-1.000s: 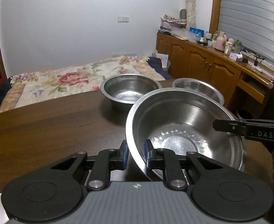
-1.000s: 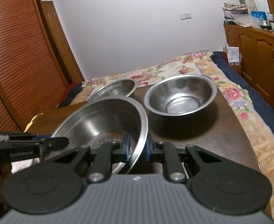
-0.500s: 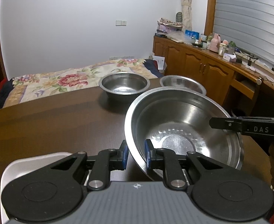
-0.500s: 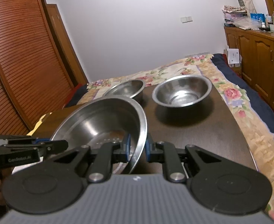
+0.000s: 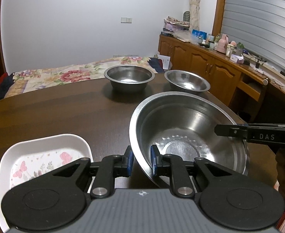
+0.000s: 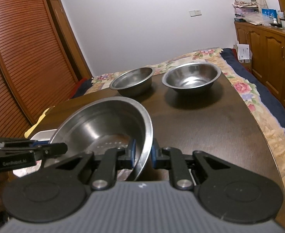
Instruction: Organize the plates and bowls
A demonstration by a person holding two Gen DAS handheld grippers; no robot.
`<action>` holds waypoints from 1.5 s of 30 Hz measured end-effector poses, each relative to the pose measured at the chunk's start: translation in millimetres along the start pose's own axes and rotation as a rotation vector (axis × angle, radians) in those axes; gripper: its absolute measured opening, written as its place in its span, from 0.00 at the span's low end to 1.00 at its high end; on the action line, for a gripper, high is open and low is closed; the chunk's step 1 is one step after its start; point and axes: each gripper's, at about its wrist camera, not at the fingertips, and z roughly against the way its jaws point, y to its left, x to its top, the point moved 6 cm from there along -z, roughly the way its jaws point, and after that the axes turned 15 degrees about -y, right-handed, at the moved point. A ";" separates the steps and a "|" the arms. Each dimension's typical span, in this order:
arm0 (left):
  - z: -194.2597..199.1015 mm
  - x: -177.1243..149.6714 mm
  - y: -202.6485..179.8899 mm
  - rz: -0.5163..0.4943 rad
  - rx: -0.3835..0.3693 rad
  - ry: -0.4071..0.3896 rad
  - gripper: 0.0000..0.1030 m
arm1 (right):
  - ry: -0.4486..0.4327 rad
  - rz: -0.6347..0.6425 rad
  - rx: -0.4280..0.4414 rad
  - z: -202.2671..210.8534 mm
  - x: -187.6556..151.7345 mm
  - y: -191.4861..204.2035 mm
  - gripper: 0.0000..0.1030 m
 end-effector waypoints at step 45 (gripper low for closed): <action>-39.7 109.4 20.3 -0.114 0.033 -0.160 0.40 | -0.109 0.187 -0.017 -30.6 111.9 -16.9 0.31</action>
